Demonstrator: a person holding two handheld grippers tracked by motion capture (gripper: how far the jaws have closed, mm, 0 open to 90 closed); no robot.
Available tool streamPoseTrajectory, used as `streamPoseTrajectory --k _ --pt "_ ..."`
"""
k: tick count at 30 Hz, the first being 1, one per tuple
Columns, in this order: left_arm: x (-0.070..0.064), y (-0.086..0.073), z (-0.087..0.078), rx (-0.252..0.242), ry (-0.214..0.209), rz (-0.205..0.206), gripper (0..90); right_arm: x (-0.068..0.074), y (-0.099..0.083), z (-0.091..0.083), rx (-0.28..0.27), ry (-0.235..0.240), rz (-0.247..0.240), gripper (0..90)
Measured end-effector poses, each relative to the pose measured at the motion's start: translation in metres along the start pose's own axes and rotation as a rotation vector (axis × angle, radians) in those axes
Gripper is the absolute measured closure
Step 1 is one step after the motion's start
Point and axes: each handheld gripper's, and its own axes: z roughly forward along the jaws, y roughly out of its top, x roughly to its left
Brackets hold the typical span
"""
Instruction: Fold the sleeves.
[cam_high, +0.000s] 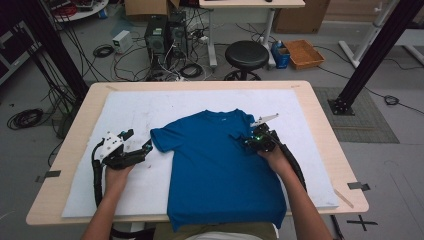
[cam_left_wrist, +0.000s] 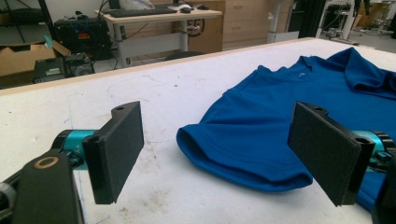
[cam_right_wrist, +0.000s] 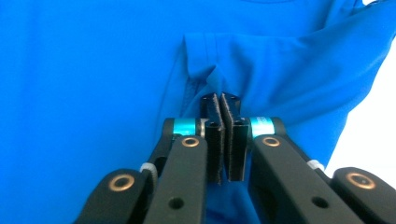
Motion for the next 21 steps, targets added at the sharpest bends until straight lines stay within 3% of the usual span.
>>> streamPoseTrajectory --k 3,5,6,7,8,9,10,12,13,14,15,17,18,20,21 --pt "0.0 0.0 0.0 0.001 0.001 0.0 18.5 -0.003 -0.001 -0.009 -0.036 0.032 0.001 88.8" --pt "0.0 0.0 0.0 0.002 0.0 -0.001 18.5 -0.005 -0.002 -0.015 -0.051 0.143 0.007 88.6" --pt "0.0 0.0 0.0 0.002 -0.001 -0.001 18.5 -0.004 -0.004 -0.015 -0.025 0.187 -0.015 86.6" --pt "0.0 0.0 0.0 0.002 0.0 -0.001 18.5 -0.004 -0.004 -0.015 -0.025 0.187 -0.015 86.6" --pt "0.0 0.0 0.0 0.002 0.0 -0.001 18.5 -0.006 -0.006 -0.015 -0.033 0.241 0.006 75.1" --pt "0.0 0.0 0.0 0.002 0.0 0.0 18.5 -0.006 -0.006 -0.015 -0.033 0.241 0.006 75.1" --pt "0.0 0.0 0.0 0.004 0.001 0.002 18.5 -0.009 -0.006 -0.019 -0.096 0.21 0.04 73.2" --pt "0.0 0.0 0.0 0.004 0.003 0.003 18.5 -0.012 -0.006 -0.021 -0.15 0.145 0.066 67.3" --pt "0.0 0.0 0.0 0.004 0.003 0.003 18.5 -0.012 -0.006 -0.021 -0.15 0.145 0.066 67.3" --pt "0.0 0.0 0.001 0.006 0.004 -0.001 18.5 -0.014 -0.007 -0.019 -0.144 0.068 0.072 69.7" --pt "0.0 0.0 0.001 0.006 0.004 -0.001 18.5 -0.014 -0.007 -0.019 -0.144 0.068 0.072 69.7" --pt "-0.001 0.001 0.001 0.016 0.008 0.001 18.5 -0.014 -0.008 -0.013 -0.084 -0.039 0.055 72.2" --pt "-0.001 0.001 0.002 0.019 0.011 0.006 18.5 -0.015 -0.009 -0.002 -0.037 -0.115 0.043 75.1" --pt "-0.002 0.001 0.002 0.027 0.014 0.008 18.5 -0.015 -0.008 0.0 -0.024 -0.196 0.032 80.6" --pt "-0.002 0.001 0.002 0.027 0.014 0.008 18.5 -0.015 -0.008 0.0 -0.024 -0.196 0.032 80.6"
